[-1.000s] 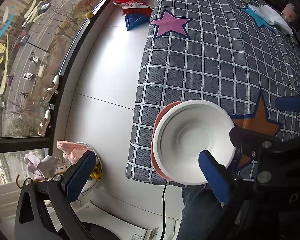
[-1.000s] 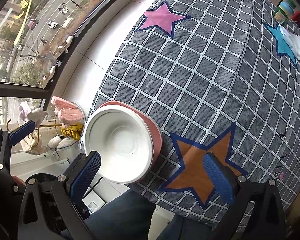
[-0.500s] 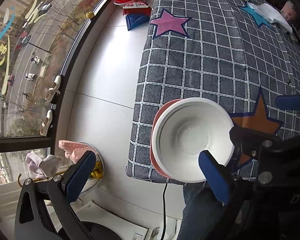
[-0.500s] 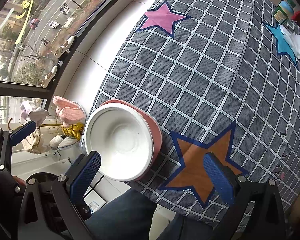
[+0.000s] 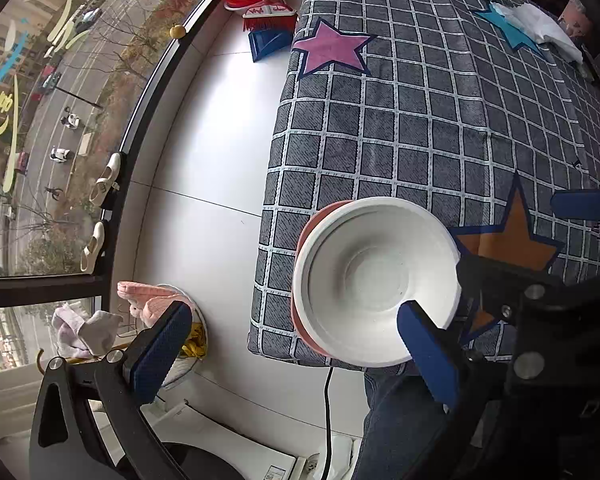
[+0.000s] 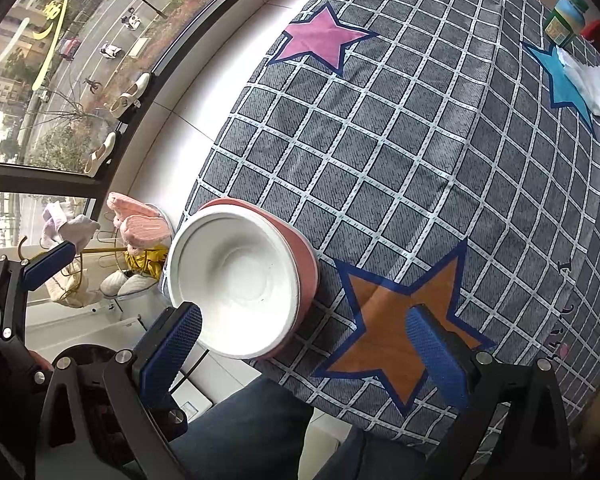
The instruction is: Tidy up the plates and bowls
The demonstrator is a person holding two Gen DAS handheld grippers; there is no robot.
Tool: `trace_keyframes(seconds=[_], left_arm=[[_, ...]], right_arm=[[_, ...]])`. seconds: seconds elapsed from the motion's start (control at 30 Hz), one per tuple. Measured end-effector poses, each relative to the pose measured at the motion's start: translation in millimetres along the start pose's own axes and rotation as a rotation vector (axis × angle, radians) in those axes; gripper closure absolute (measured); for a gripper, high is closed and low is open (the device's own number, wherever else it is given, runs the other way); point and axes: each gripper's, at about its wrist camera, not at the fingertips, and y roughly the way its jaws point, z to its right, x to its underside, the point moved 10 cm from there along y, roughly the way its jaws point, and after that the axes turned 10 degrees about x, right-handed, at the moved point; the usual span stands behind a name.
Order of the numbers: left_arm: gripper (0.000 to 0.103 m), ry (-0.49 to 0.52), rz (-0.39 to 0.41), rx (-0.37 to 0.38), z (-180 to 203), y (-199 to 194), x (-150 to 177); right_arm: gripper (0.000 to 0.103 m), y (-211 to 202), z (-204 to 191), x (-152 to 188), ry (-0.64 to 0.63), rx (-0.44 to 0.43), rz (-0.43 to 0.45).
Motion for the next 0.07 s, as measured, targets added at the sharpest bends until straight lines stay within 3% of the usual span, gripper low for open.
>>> trace_keyframes(seconds=[0.07], left_arm=[[0.000, -0.002, 0.017, 0.026, 3.0, -2.6, -3.7]], right_arm=[[0.000, 0.2, 0.0, -0.4, -0.002, -0.008, -0.002]])
